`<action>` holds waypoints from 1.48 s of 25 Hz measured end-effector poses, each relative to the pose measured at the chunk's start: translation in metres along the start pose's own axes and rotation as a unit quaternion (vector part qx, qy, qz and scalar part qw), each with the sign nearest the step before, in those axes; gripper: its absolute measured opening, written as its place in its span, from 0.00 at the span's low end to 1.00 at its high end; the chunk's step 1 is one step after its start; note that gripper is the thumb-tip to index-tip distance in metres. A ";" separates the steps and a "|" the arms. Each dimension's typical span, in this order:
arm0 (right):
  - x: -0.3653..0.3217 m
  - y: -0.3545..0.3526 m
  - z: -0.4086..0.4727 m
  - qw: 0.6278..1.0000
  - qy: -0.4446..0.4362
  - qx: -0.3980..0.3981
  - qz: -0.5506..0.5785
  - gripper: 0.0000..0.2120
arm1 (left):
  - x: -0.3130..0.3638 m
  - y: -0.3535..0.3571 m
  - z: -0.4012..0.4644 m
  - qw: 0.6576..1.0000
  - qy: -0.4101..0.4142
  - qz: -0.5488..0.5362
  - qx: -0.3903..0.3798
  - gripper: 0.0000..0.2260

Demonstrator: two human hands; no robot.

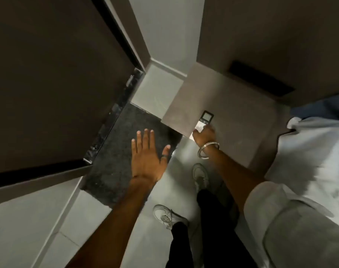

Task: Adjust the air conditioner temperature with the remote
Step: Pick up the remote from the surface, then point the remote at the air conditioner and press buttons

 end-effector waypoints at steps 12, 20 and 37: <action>0.027 0.069 0.061 0.960 0.170 0.047 0.219 0.22 | -0.015 0.040 0.045 0.998 0.063 -0.002 0.031 0.35; -0.310 -0.070 -0.227 0.848 -0.209 -0.240 0.425 0.24 | -0.059 -0.345 -0.078 0.912 0.071 0.006 0.404 0.33; -0.541 -0.368 -0.802 0.497 -0.688 -0.385 0.361 0.13 | -0.164 -0.750 -0.502 0.515 -0.093 0.202 0.828 0.35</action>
Point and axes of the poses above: each hand's wrist, its own z-axis towards the middle knuckle, its own y-axis out of the palm, x = y × z, the point moved 10 cm from there along z, towards the middle knuckle, and after that the axes turned 8 degrees about x, right-handed, at the moved point
